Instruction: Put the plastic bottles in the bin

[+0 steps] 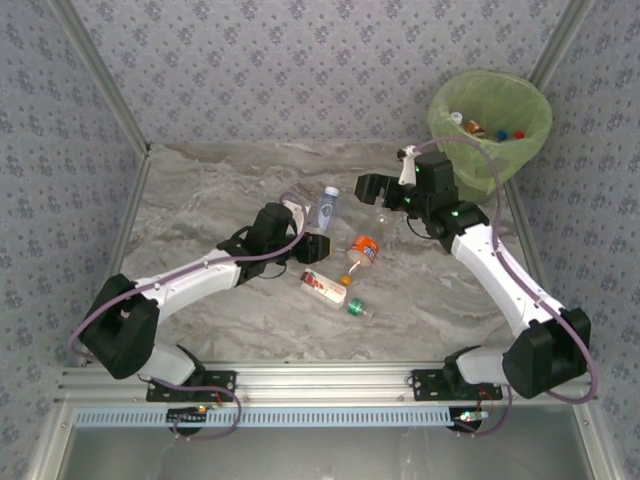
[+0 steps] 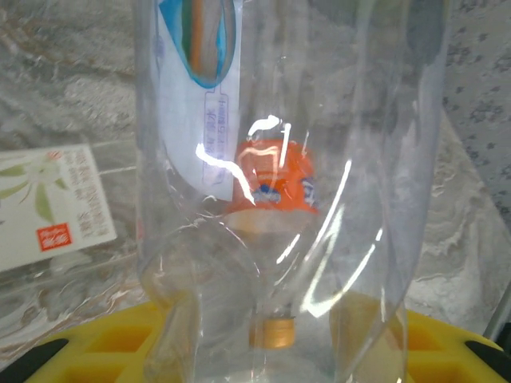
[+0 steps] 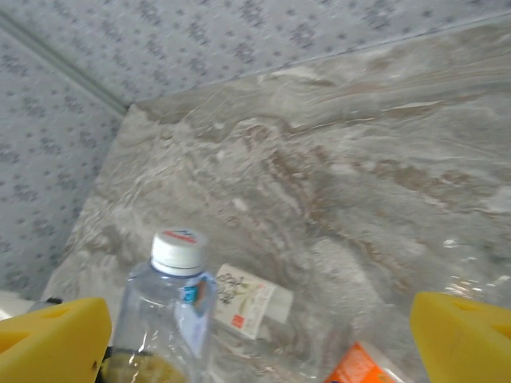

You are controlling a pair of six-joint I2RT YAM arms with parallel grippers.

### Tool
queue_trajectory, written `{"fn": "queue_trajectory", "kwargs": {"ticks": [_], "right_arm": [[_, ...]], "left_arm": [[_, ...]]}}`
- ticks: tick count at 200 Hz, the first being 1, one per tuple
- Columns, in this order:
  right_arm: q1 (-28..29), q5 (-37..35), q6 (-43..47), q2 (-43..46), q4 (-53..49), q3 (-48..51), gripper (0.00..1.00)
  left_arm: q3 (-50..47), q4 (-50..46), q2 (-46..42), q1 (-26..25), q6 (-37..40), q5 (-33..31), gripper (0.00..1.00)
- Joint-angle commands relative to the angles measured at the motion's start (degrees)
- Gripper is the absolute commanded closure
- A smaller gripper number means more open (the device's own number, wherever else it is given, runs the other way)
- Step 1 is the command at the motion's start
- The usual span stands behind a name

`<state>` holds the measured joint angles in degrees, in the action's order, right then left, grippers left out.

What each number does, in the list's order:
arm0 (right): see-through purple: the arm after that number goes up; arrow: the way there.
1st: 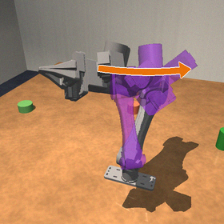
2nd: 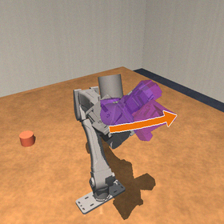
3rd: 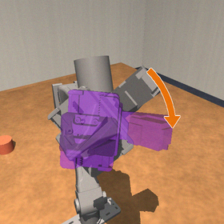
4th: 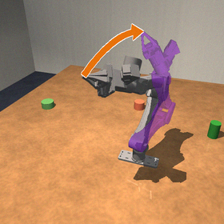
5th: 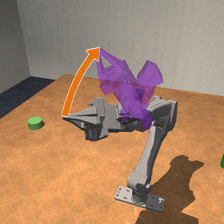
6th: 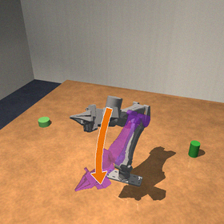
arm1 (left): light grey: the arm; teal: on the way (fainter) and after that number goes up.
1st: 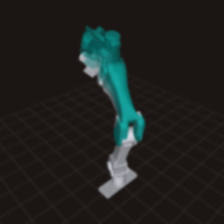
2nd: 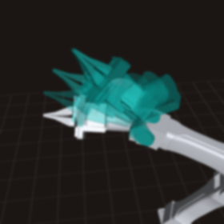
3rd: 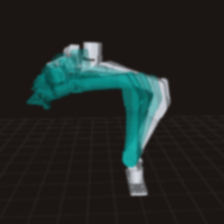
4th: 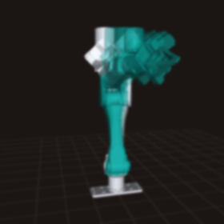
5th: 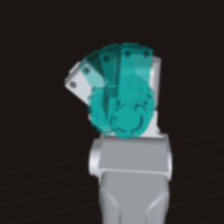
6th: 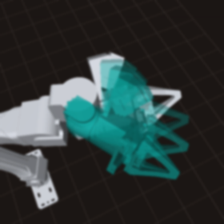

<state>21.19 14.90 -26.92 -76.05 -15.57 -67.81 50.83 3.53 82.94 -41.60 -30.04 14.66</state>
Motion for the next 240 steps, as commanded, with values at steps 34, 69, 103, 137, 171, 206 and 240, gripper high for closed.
{"fn": "queue_trajectory", "kwargs": {"ticks": [34,69,103,137,171,206,240], "right_arm": [[2.14,10.48,-3.84,-4.97,-0.66,-3.94,0.02],[3.29,18.17,-3.70,-8.54,1.11,-5.27,0.03],[3.63,16.79,-5.45,-10.51,1.10,-5.72,0.07],[4.28,16.80,-5.43,-10.95,1.99,-5.59,0.19],[4.28,14.18,-6.88,-9.53,6.35,-3.31,0.34],[4.33,12.46,-7.37,-8.60,8.31,-2.01,0.45],[4.37,11.19,-7.19,-6.99,10.18,-1.01,0.50]], "left_arm": [[0.62,9.81,-0.38,-0.97,2.14,2.70,0.61],[1.26,10.99,0.29,-0.94,2.97,5.10,0.61],[1.09,12.99,0.42,-1.17,3.54,7.64,0.61],[1.62,13.53,1.14,-1.31,3.85,8.26,0.61],[1.98,13.88,2.02,-1.36,3.74,8.82,0.61],[1.73,15.12,1.91,-1.37,3.52,9.27,0.58],[0.76,16.52,1.48,-1.29,2.54,8.39,0.51]]}}
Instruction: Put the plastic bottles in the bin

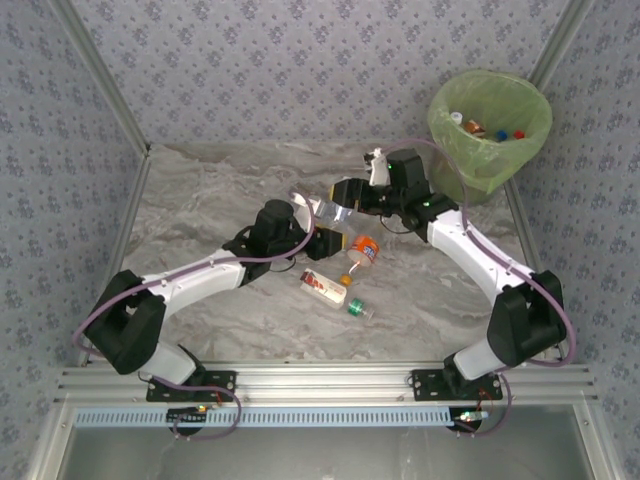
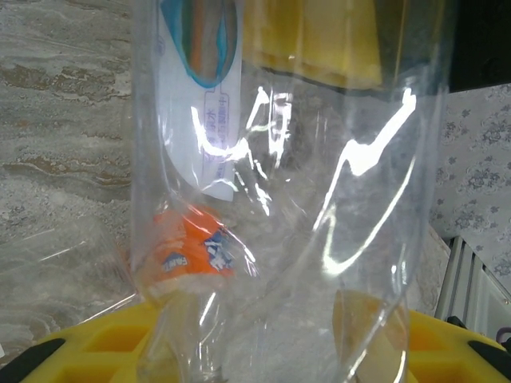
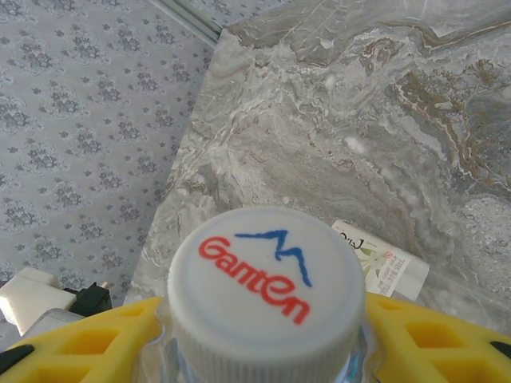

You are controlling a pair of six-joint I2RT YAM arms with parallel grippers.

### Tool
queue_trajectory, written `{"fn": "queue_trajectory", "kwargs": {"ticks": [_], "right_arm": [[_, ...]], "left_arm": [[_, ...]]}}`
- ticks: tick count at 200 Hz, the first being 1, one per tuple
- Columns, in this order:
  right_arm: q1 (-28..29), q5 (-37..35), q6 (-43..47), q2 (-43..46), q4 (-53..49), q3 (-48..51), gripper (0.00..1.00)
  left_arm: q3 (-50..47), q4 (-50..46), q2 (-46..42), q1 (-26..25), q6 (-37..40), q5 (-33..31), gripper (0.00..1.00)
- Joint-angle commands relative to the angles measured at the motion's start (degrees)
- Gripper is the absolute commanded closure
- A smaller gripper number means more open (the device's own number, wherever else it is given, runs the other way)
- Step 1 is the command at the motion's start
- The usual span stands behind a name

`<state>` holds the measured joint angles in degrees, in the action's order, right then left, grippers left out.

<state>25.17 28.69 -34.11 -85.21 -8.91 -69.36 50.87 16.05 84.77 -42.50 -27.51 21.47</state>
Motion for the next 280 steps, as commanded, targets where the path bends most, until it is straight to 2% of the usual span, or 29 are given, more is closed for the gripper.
{"fn": "queue_trajectory", "kwargs": {"ticks": [1,14,50,85,95,139,154,177,241,280], "right_arm": [[0.39,-2.60,0.00,2.17,3.51,0.54,0.50],[0.39,-2.88,0.04,2.68,3.86,2.63,0.51],[0.24,-6.27,1.97,4.25,2.08,2.92,0.51],[0.03,-8.12,2.98,5.03,1.14,2.44,0.51],[-0.03,-8.78,3.15,5.00,0.84,2.22,0.51],[-0.14,-11.59,3.83,5.39,0.60,1.79,0.51],[-0.36,-12.58,4.19,5.69,0.41,1.62,0.52],[-0.58,-14.64,4.40,6.26,0.40,1.54,0.52],[-1.56,-19.34,6.65,8.79,0.48,1.56,0.53],[-4.18,-20.60,8.68,10.69,-0.65,-1.45,0.53]], "left_arm": [[0.72,4.03,-0.33,-0.43,0.05,1.56,0.51],[0.85,3.69,-0.37,-0.43,-0.19,1.15,0.45],[-0.18,5.06,-1.62,0.28,-0.77,1.68,0.18],[-0.10,1.97,-3.91,0.27,3.51,2.66,0.07],[-0.33,1.44,-4.66,0.27,4.14,1.94,0.01],[-1.41,-1.12,-7.74,0.29,5.82,-4.45,0.01],[-2.59,-1.23,-9.21,0.31,5.17,-9.51,0.01],[-2.50,-5.99,-10.69,0.31,3.99,-21.28,0.01],[-5.24,-9.48,-14.71,0.34,-0.06,-37.69,0.01],[-6.41,-12.48,-16.17,0.32,-0.43,-43.05,0.01]]}}
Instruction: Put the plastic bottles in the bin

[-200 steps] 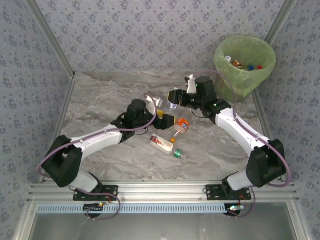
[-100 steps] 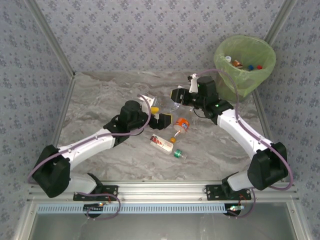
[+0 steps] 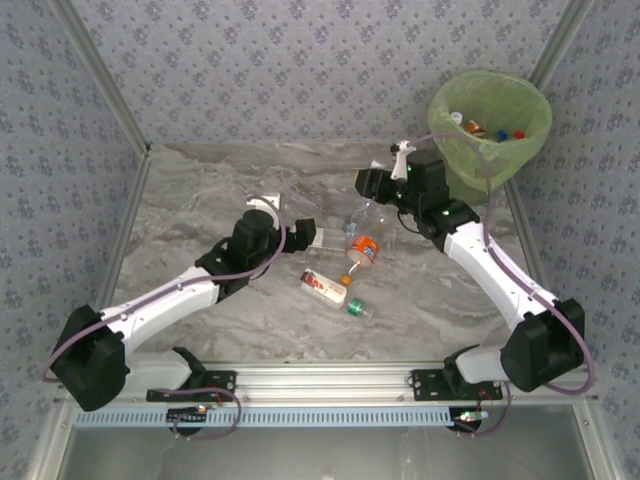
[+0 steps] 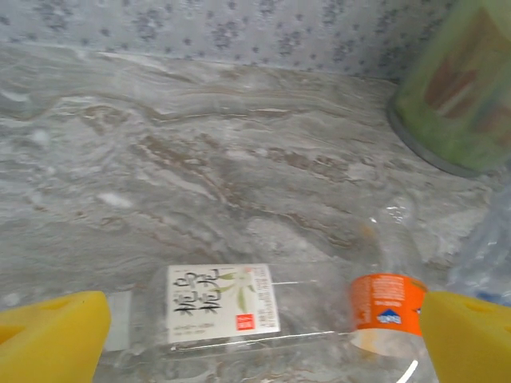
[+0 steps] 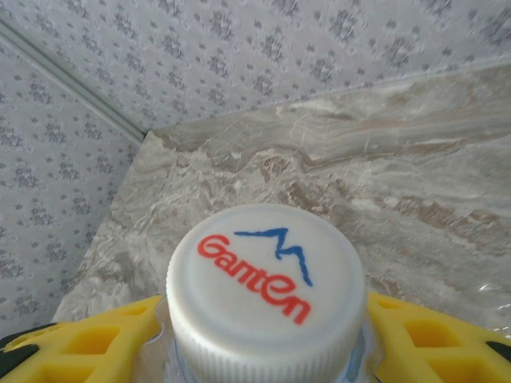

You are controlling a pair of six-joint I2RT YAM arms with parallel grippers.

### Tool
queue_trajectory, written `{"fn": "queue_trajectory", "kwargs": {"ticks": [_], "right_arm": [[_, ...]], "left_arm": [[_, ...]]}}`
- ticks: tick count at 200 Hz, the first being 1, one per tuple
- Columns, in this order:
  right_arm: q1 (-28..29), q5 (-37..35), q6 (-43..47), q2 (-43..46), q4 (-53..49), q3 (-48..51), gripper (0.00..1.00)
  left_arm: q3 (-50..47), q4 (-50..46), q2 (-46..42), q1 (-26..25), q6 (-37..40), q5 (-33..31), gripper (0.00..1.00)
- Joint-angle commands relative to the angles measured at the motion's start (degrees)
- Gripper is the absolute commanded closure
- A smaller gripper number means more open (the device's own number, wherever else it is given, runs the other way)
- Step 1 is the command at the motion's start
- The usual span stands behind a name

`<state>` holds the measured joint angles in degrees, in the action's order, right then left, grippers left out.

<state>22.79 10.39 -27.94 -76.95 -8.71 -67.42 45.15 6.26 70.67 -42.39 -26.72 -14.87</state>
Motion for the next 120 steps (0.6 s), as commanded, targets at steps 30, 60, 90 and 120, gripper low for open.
{"fn": "queue_trajectory", "kwargs": {"ticks": [30,60,90,120], "right_arm": [[-4.82,-1.31,3.20,2.72,-0.06,-5.04,0.53],[-8.90,0.99,3.63,1.51,0.51,-8.60,0.53],[-13.87,4.31,2.33,0.07,3.09,-11.46,0.53],[-19.11,4.98,1.22,-2.12,4.41,-15.37,0.53]], "left_arm": [[-2.57,-1.95,-3.56,0.21,-1.59,-8.33,0.01],[-4.10,-1.88,-4.43,0.29,-3.24,-10.01,0.01],[-3.96,-2.92,-4.43,0.21,-5.08,-9.30,0.01],[-4.45,-2.09,-3.88,0.24,-6.83,-9.30,0.01]]}}
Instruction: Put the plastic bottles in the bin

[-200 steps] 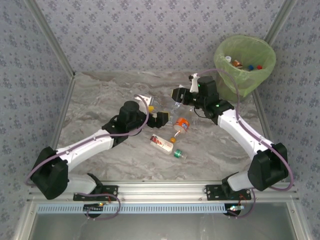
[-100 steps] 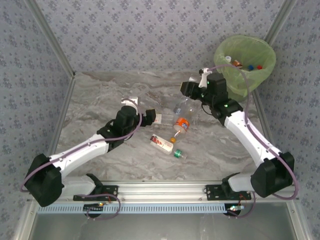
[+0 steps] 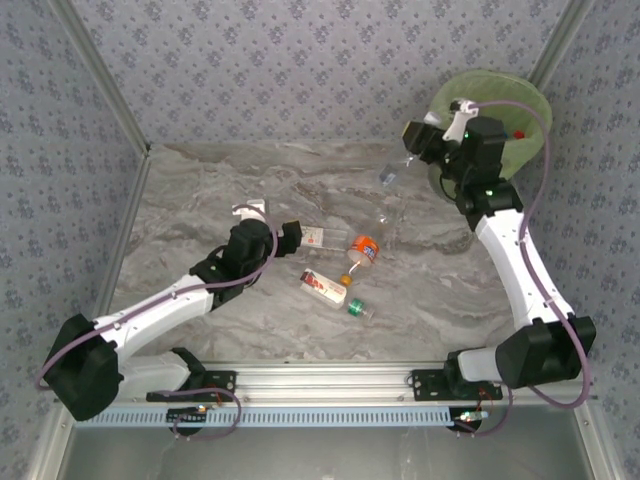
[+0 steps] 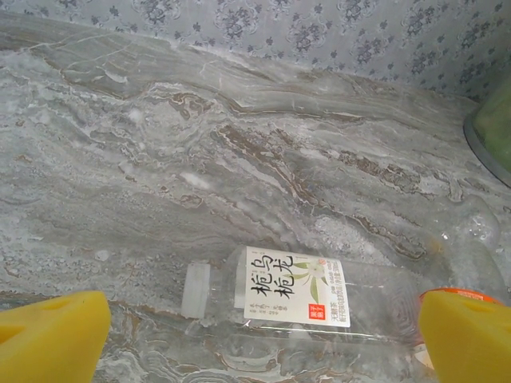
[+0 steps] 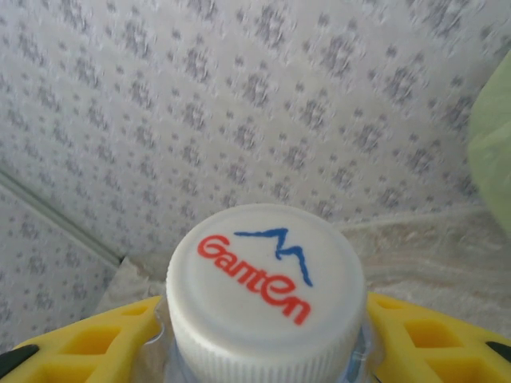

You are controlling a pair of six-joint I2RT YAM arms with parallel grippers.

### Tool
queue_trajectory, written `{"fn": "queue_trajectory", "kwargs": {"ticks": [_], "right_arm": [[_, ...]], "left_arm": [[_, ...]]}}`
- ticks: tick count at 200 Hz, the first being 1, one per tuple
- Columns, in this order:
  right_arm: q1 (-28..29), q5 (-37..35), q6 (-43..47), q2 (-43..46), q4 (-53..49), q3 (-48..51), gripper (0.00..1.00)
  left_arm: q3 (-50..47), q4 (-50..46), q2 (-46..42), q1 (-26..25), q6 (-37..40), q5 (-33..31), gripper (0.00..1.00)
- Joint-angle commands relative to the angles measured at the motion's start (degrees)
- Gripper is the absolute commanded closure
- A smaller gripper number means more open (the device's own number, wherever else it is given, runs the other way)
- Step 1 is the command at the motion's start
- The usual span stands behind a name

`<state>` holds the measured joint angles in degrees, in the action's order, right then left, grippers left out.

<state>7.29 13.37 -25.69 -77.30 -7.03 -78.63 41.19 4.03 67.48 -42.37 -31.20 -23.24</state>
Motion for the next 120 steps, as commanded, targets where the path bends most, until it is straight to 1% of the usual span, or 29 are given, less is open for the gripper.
{"fn": "queue_trajectory", "kwargs": {"ticks": [1,45,60,76,107,120], "right_arm": [[-3.83,1.93,-1.07,-1.83,2.85,-4.25,0.53],[-10.71,0.82,-4.99,-5.07,8.05,-7.50,0.53],[-12.34,-0.71,-5.95,-6.27,9.91,-8.42,0.53],[-13.40,-4.01,-6.43,-7.14,12.91,-8.47,0.53],[-13.62,-13.98,-4.68,-9.43,21.01,-8.29,0.52],[-13.52,-18.43,-2.58,-11.19,24.49,-8.67,0.52]], "left_arm": [[-0.50,0.12,-0.64,0.20,-2.40,-0.93,0.01],[-0.49,-0.08,-0.40,0.18,-3.46,-1.12,0.01],[-0.44,-0.32,-0.39,0.22,-3.76,-1.23,0.01],[-0.48,-0.47,-0.39,0.19,-4.00,-1.19,0.01],[-0.28,-1.16,-0.27,0.19,-4.64,-1.25,0.01],[-0.21,-1.47,-0.25,0.20,-4.90,-1.35,0.01]]}}
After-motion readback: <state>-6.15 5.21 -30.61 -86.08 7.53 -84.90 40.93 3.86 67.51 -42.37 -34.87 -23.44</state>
